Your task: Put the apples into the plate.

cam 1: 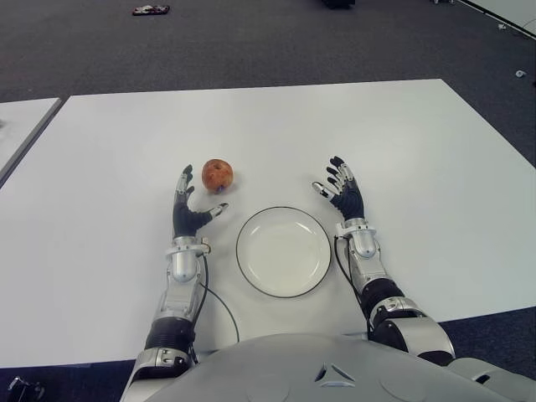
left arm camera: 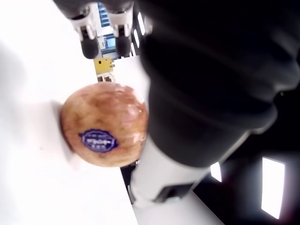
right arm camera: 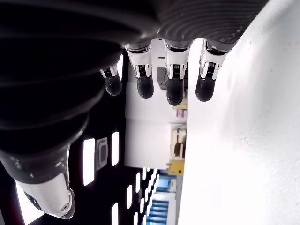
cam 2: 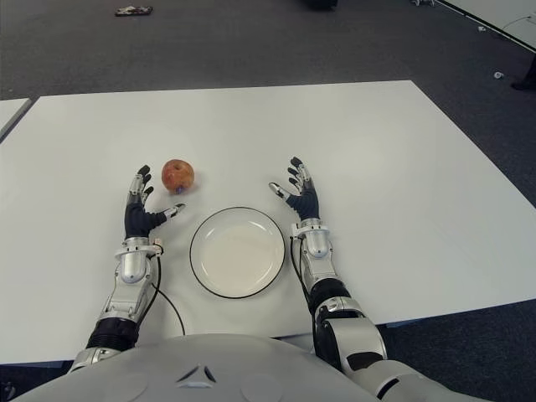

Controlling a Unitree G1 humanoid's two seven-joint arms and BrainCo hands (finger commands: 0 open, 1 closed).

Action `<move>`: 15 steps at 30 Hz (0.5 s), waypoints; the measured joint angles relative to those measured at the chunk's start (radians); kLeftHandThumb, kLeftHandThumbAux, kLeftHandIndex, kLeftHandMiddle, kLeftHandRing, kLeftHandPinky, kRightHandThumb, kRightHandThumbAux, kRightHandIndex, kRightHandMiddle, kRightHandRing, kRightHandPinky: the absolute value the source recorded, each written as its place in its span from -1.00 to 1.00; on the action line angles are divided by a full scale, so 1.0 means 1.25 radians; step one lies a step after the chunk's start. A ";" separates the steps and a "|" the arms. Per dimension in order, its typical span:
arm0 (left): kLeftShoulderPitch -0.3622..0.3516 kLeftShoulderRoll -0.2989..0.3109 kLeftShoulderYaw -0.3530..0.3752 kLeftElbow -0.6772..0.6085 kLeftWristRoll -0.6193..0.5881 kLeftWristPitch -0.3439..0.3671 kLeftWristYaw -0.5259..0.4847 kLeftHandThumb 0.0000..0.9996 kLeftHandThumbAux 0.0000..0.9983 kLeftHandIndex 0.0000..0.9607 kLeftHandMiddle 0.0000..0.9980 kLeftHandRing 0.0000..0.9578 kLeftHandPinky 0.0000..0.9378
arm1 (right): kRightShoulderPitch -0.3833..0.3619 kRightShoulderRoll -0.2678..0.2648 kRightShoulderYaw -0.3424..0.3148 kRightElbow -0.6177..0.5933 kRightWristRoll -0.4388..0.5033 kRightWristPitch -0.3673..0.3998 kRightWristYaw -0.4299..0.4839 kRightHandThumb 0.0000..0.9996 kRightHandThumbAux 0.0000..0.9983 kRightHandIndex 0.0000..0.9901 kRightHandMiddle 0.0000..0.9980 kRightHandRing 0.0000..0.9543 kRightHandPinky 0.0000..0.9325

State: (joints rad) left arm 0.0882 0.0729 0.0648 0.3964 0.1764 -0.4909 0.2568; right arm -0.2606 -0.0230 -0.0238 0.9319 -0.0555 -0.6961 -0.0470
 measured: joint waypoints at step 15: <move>0.000 0.000 -0.001 0.000 -0.002 0.004 0.000 -1.00 -0.05 -1.00 -1.00 -1.00 -1.00 | -0.001 -0.001 0.000 0.000 0.000 0.000 0.003 -0.69 0.41 -0.97 -0.81 -0.77 -0.72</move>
State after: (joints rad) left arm 0.0877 0.0729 0.0642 0.3964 0.1744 -0.4863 0.2564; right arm -0.2617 -0.0237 -0.0236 0.9318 -0.0553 -0.6958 -0.0435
